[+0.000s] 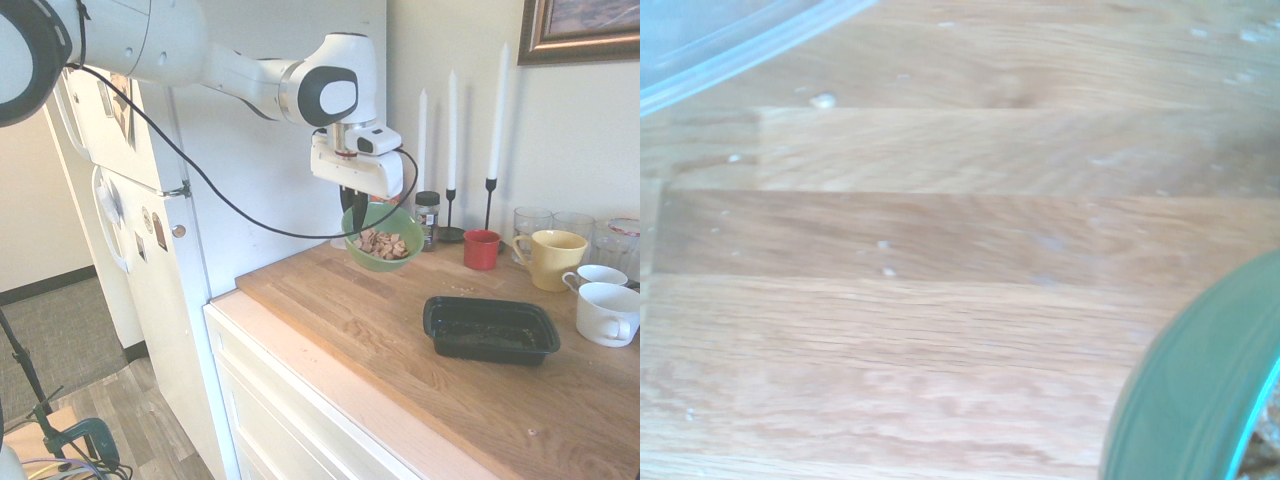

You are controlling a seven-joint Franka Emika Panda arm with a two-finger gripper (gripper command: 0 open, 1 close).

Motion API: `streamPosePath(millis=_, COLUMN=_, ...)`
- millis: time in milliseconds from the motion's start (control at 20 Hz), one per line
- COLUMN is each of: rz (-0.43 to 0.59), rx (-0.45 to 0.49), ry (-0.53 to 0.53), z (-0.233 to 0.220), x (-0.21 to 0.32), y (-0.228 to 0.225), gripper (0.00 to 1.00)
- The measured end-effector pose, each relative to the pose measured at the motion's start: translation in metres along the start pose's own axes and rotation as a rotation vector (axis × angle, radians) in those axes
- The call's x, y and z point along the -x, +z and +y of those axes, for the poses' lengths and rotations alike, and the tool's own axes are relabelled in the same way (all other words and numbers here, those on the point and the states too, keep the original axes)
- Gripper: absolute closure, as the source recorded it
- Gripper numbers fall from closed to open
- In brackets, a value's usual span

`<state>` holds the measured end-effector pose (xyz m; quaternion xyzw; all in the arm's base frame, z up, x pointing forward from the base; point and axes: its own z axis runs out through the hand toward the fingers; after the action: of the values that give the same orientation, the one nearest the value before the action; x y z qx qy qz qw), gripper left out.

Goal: Pour the cereal into the box

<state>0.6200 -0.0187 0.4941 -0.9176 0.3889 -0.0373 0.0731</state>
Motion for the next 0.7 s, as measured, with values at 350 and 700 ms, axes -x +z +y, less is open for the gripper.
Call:
streamPosePath(millis=350, rz=-0.11, rx=-0.115, ry=0.032, z=0.05, x=-0.057, y=-0.001, gripper=1.0)
streamPosePath(millis=700, rz=-0.249, rx=-0.231, ry=0.018, z=0.079, x=-0.127, y=0.008, gripper=1.0)
